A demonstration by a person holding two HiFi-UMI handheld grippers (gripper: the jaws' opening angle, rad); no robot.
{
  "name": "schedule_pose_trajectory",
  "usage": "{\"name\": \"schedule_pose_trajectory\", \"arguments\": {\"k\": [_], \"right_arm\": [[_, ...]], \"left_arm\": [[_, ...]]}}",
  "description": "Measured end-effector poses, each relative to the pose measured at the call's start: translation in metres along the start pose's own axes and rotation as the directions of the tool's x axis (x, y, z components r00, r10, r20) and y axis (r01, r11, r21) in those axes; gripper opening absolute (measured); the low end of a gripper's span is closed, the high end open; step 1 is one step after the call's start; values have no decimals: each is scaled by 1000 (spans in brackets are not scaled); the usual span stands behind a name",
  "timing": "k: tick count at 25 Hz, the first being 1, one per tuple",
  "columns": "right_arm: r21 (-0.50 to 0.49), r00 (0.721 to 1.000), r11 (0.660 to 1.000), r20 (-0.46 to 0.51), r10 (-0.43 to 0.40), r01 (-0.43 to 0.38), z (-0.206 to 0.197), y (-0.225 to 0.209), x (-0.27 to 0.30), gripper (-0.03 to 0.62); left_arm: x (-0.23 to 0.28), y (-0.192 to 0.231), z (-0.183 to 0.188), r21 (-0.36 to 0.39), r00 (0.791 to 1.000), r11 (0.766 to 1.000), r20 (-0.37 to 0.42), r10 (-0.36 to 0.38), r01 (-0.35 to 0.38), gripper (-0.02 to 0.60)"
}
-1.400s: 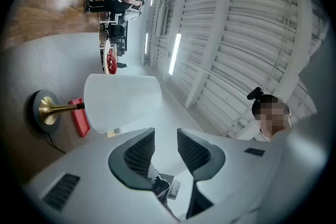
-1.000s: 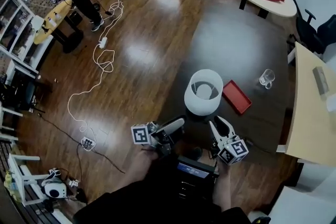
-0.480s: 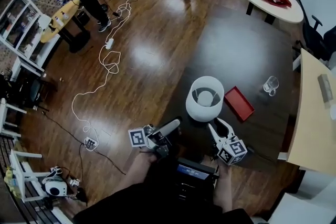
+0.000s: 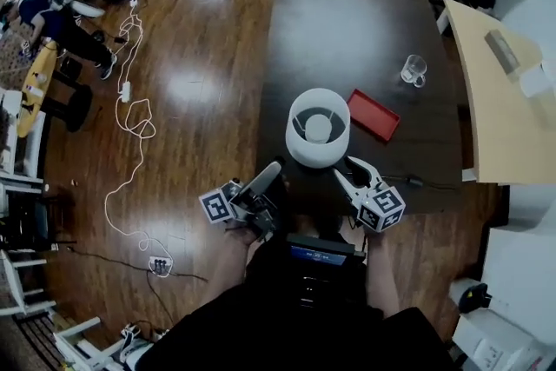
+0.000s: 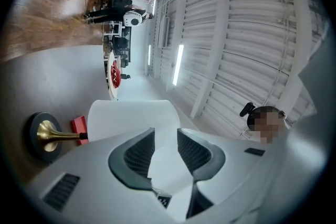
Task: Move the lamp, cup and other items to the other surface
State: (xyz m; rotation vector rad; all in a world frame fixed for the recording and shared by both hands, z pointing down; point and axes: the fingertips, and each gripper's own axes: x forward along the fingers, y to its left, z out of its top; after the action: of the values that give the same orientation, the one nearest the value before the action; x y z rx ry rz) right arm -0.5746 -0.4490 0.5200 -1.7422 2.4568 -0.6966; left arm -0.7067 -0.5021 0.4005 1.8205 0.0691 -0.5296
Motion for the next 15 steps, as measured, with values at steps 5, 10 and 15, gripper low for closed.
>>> {"name": "schedule_pose_trajectory", "arguments": {"k": [5,10,15], "right_arm": [[21,999,999,-28,-30,31,-30,-28,3,193],[5,998,999,-21,-53,53,-40,-51,15,199],[-92,999,995,22,-26,27,-32,-57,34,199]], "left_arm": [[30,21,-13,-13,998,1000,-61,0,-1,137],[45,35,-18,-17,997,1000,-79,19,-20,137],[48,47,-14,-17,997,999,-66,42,-44,137]]}}
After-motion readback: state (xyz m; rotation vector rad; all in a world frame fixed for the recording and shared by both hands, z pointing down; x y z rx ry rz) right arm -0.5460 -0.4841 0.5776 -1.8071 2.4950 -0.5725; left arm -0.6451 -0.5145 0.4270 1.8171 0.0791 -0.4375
